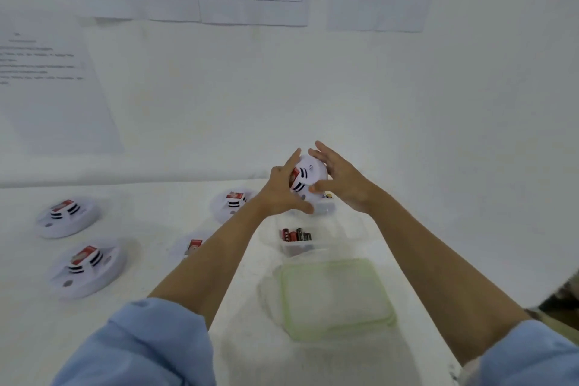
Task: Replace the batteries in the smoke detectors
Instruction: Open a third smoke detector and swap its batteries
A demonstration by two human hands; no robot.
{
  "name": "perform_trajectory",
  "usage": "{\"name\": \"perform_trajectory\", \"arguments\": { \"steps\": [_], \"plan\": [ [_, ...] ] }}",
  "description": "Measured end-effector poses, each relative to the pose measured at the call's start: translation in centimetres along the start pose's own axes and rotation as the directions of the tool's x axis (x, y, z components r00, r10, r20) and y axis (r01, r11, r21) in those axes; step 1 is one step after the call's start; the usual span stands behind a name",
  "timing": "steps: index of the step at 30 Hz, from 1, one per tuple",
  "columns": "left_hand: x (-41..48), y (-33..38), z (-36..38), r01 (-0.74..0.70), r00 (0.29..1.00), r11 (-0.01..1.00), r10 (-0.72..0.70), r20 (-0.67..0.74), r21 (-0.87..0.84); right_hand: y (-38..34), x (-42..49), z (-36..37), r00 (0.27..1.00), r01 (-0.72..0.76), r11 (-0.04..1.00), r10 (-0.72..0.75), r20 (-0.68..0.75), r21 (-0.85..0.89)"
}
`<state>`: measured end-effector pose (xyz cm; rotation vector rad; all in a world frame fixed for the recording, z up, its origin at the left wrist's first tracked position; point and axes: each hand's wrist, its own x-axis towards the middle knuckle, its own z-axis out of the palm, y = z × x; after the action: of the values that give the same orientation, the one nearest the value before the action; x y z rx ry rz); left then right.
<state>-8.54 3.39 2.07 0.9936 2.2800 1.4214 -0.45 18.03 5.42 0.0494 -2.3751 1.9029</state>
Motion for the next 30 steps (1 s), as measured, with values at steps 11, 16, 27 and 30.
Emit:
{"name": "perform_trajectory", "arguments": {
  "steps": [11, 16, 27, 30],
  "plan": [
    [0.4, 0.5, 1.9, -0.031, 0.998, 0.916, 0.047, 0.03, -0.401, 2.4, -0.2, -1.5, 0.973, -0.229, 0.896, 0.224, 0.058, 0.381],
    [0.2, -0.4, 1.8, -0.112, 0.992, 0.93, 0.087, -0.086, -0.349, 3.0, 0.2, -1.5, 0.988, -0.098, 0.925, 0.134, -0.073, 0.367],
    [0.1, -1.7, 1.7, -0.214, 0.974, 0.937, 0.183, -0.133, -0.278, 3.3, 1.1, -1.1, 0.999, -0.007, 0.993, 0.014, -0.052, 0.118],
    [0.2, -2.0, 1.4, -0.214, 0.974, 0.948, 0.189, -0.123, -0.237, 3.4, 1.2, -0.9, 0.999, -0.009, 0.996, 0.012, -0.035, 0.09]
  ]
}}
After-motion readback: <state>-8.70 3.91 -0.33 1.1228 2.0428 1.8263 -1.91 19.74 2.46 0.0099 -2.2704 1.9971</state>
